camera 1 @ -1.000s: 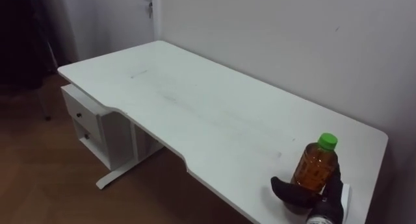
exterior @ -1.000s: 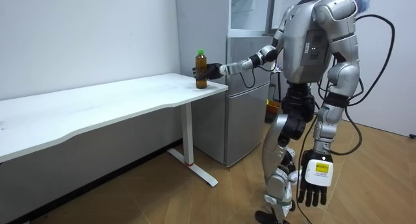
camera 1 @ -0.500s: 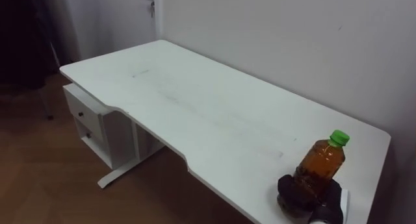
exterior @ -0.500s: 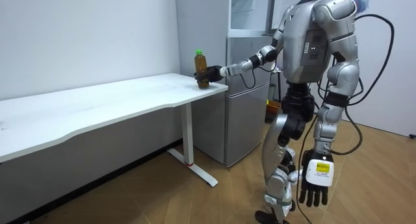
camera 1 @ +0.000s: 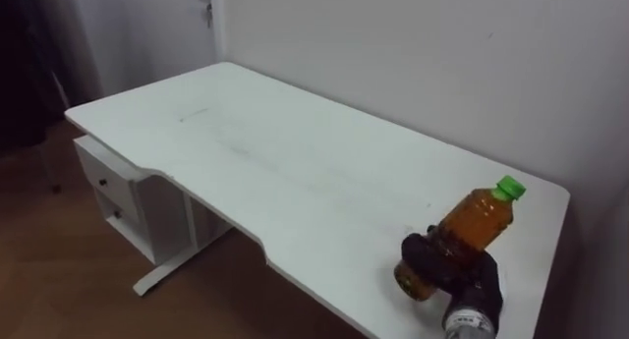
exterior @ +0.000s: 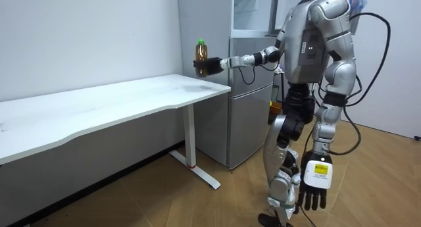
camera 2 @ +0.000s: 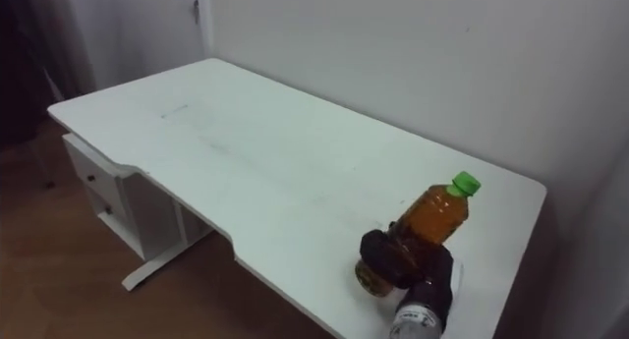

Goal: Put the bottle in the upper fridge

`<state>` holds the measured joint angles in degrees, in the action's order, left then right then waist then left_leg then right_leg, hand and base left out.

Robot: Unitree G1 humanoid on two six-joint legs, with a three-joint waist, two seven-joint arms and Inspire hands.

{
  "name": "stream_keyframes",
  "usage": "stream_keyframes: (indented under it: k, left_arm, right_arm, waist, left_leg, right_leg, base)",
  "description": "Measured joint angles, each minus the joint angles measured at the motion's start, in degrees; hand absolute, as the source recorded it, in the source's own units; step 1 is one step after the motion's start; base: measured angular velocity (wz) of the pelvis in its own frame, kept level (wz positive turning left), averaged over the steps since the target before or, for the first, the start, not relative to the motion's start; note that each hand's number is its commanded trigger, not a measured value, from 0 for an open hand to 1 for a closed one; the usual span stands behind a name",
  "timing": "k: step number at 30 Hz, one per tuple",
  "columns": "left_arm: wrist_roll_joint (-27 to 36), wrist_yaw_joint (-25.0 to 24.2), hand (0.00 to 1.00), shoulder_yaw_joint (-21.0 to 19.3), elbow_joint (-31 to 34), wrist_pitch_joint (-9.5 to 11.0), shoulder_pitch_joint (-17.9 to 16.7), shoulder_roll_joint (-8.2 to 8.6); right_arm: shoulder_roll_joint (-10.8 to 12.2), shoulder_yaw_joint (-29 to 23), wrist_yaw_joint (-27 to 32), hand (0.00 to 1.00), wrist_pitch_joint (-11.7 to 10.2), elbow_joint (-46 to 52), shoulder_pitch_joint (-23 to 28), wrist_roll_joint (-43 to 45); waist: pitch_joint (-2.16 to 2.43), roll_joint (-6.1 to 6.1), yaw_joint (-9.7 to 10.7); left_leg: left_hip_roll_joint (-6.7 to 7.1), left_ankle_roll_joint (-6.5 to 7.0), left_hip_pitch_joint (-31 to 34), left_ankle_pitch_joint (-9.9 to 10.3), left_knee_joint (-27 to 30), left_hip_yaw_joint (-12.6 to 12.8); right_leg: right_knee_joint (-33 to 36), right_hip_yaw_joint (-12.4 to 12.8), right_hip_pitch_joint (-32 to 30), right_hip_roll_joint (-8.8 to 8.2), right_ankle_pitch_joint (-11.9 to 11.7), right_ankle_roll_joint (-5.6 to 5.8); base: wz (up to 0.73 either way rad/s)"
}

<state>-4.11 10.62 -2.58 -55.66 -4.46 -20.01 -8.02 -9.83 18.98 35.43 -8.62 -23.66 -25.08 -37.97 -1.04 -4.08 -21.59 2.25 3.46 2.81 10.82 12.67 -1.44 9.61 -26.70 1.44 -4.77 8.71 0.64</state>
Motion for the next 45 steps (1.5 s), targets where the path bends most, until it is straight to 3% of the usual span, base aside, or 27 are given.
stream_keyframes:
  k: [2,6,9,11,13,15,24,29,33,39,41,44,45]
  left_arm:
    - [0.08,0.02,0.0,-0.57,-0.11,0.56,-0.01,0.0]
    - [0.05,-0.06,0.0,-0.83,-0.34,1.52,0.31,-0.04]
    - [-0.21,-0.7,0.0,-1.49,-2.18,1.94,0.46,0.03]
    - [-0.18,-1.11,0.0,-2.17,-2.25,2.0,0.48,-0.01]
    - [-0.2,-1.24,0.0,-2.84,-2.2,2.02,0.68,0.0]
    - [-0.28,-1.24,0.0,-3.0,-2.23,2.02,0.81,-0.15]
    - [-0.49,-1.25,0.0,-4.06,-3.36,2.45,1.75,-0.43]
    - [-0.4,-1.23,0.0,-4.1,-3.34,2.61,1.5,-0.64]
    - [-0.5,-1.26,0.0,-5.35,-3.4,2.86,1.25,-0.78]
    - [-0.33,-1.3,0.0,-6.85,-3.99,4.14,0.94,-1.16]
    - [-0.38,-1.33,0.0,-6.85,-4.03,4.43,0.79,-1.37]
    - [-0.5,-1.42,0.0,-6.85,-4.33,4.84,0.34,-1.87]
    - [-0.49,-1.48,0.0,-6.97,-4.33,4.84,0.2,-2.14]
  right_arm:
    - [-1.35,0.0,-2.65,1.0,0.0,3.08,1.45,0.05]
    - [-3.47,-0.06,-7.24,1.0,0.85,6.14,2.05,0.07]
    - [-4.53,-0.23,-9.22,1.0,1.24,8.65,2.1,0.56]
    - [-6.21,-0.23,-9.55,1.0,1.34,11.54,2.2,1.93]
    - [-9.28,-0.29,-11.04,1.0,1.85,17.38,2.2,3.58]
    - [-10.5,-0.9,-13.11,1.0,2.03,21.17,2.19,6.11]
    - [-10.71,-6.99,-18.67,1.0,2.78,28.97,2.19,12.47]
    - [-10.91,-9.56,-20.17,1.0,3.32,32.43,2.2,13.73]
    - [-11.82,-13.62,-22.02,1.0,3.38,34.52,2.25,13.76]
    - [-13.13,-19.34,-22.23,1.0,3.37,35.94,3.57,12.91]
    - [-13.43,-20.29,-22.21,1.0,3.4,35.93,4.39,12.76]
    - [-14.98,-20.43,-21.72,1.0,3.41,35.91,4.54,12.81]
    - [-15.76,-20.56,-21.77,1.0,3.47,35.9,4.57,12.89]
  waist:
    - [0.04,0.17,1.09]
    - [0.24,0.36,2.76]
    - [1.01,0.89,4.44]
    - [1.07,1.04,5.08]
    - [1.1,0.98,6.88]
    - [1.16,0.89,7.96]
    - [1.44,-0.17,11.38]
    - [1.14,0.31,13.43]
    - [1.07,0.48,15.21]
    - [1.19,0.52,15.58]
    - [1.37,0.12,16.56]
    - [1.21,-0.36,17.41]
    - [1.42,-0.76,18.06]
  left_leg:
    - [-0.02,0.01,-0.61,0.01,-0.18,0.28]
    - [-0.51,0.02,-2.13,0.01,-1.4,2.48]
    - [-0.77,0.0,-2.92,0.0,-1.95,3.69]
    - [-0.94,-0.01,-3.47,0.0,-2.07,4.41]
    - [-1.0,-0.01,-3.61,0.0,-2.09,4.65]
    - [-1.05,-0.03,-4.3,-0.01,-2.32,4.97]
    - [-1.47,-0.17,-6.34,0.28,-3.1,6.53]
    - [-1.61,-0.18,-6.79,0.27,-3.07,7.28]
    - [-1.63,-0.17,-7.09,0.28,-3.23,7.56]
    - [-1.87,-0.18,-7.87,0.28,-3.38,8.82]
    - [-1.91,-0.2,-8.11,0.28,-3.55,8.91]
    - [-1.93,-0.27,-8.47,0.34,-3.91,8.94]
    - [-1.95,-0.28,-8.45,0.36,-3.89,8.94]
  right_leg:
    - [0.02,0.22,0.49,0.0,0.0,0.02]
    - [0.06,3.32,0.51,0.47,-0.04,0.04]
    - [0.24,4.77,0.51,0.77,-0.11,-0.07]
    - [0.38,5.77,0.52,0.83,-0.17,-0.17]
    - [0.48,6.12,0.47,0.94,-0.22,-0.25]
    - [0.48,6.34,0.89,1.27,-0.23,-0.26]
    - [0.45,8.67,2.38,1.56,-0.36,-0.4]
    - [0.35,9.42,2.48,1.85,-0.7,-0.5]
    - [0.29,9.72,2.68,1.94,-0.84,-0.47]
    - [0.37,10.86,2.69,2.28,-0.88,-0.53]
    - [0.39,10.96,2.86,2.3,-0.88,-0.53]
    - [0.35,10.96,3.24,2.29,-0.87,-0.53]
    - [0.35,10.94,3.24,2.16,-0.87,-0.53]
  base:
    - [-0.07]
    - [-0.28]
    - [-0.25]
    - [-0.19]
    - [-0.07]
    - [-0.09]
    - [-0.09]
    - [-0.09]
    - [-0.04]
    - [-0.1]
    - [-0.02]
    - [0.0]
    - [0.0]
